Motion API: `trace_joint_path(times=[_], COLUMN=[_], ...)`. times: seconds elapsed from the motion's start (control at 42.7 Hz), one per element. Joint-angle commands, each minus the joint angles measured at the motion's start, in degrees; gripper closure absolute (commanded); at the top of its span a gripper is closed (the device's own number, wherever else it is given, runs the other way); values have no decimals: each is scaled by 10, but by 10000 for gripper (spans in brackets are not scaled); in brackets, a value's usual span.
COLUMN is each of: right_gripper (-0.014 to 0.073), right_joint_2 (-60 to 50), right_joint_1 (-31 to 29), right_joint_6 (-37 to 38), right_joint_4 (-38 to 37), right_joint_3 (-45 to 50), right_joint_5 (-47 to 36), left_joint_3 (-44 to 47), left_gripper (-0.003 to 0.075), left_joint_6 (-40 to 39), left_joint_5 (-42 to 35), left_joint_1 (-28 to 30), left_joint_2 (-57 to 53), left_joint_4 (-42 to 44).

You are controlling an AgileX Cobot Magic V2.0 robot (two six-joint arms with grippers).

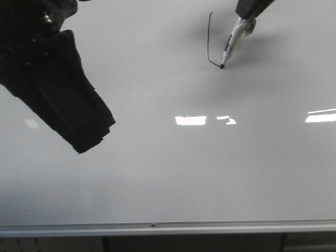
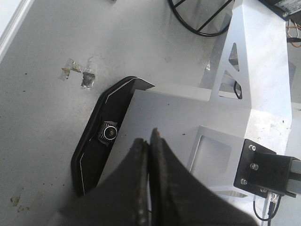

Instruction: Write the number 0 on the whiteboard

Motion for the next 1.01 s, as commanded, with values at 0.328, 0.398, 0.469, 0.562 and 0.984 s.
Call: trace_joint_path(times=[0.328, 0.398, 0.469, 0.562, 0.984], right_gripper=[660, 660, 660, 660, 660], right_joint_2=[-26, -26, -26, -26, -23], right_joint_1=[-6, -6, -6, -6, 3], right_joint_6=[33, 33, 33, 33, 35], right_joint_4=[-107, -107, -107, -107, -43], right_joint_3=[-67, -82, -93, -107, -117], right_joint_5=[-61, -67, -76, -94, -179], left_joint_3=[-18, -18, -18, -18, -18], left_gripper=[740, 740, 740, 740, 740], left_joint_6=[-3, -3, -3, -3, -3], left_joint_5=[-1, -1, -1, -1, -1], left_joint_1=[-5, -5, -5, -5, -5], left_joint_2=[-21, -21, -21, -21, -21], left_joint_4=[-30, -30, -30, -30, -30])
